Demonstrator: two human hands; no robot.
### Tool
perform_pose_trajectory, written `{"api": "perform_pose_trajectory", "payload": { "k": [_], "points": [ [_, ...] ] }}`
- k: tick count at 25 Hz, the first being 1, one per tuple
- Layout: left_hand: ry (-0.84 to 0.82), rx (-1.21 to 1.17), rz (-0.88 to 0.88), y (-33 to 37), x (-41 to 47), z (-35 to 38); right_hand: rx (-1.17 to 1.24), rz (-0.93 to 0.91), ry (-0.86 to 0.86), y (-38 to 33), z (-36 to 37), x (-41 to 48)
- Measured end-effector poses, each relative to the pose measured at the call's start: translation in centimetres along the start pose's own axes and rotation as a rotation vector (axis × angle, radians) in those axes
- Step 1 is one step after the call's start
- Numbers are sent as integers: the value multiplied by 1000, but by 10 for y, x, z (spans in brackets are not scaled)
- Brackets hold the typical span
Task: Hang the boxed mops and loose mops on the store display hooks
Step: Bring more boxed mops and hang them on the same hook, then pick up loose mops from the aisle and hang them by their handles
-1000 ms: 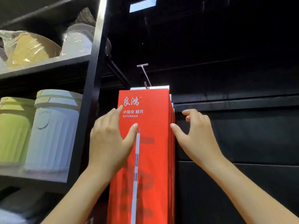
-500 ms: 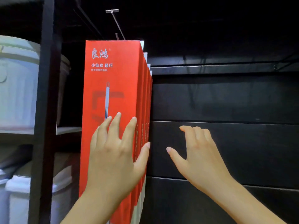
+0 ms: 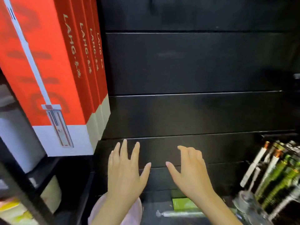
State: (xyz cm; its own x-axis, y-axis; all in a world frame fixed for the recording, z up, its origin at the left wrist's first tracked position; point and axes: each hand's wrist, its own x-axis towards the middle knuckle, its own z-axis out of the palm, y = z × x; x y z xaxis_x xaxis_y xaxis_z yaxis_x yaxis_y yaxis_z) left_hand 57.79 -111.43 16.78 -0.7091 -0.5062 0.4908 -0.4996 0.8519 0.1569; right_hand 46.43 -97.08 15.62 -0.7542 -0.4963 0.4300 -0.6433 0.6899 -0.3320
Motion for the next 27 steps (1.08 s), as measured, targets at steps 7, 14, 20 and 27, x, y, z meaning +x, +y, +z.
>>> {"api": "perform_pose_trajectory", "payload": {
  "k": [7, 14, 20, 27],
  "points": [
    [-597, 23, 32, -15, -138, 105, -66, 277, -293, 28, 90, -141],
    [-801, 46, 238, -40, -274, 133, -139, 493, -581, 35, 139, -295],
    [-1025, 153, 257, -50, -377, 163, -224, 808, -651, 54, 125, -425],
    [-1019, 83, 429, 21, -412, 168, -221, 1182, -579, 97, 78, -531]
  ]
}}
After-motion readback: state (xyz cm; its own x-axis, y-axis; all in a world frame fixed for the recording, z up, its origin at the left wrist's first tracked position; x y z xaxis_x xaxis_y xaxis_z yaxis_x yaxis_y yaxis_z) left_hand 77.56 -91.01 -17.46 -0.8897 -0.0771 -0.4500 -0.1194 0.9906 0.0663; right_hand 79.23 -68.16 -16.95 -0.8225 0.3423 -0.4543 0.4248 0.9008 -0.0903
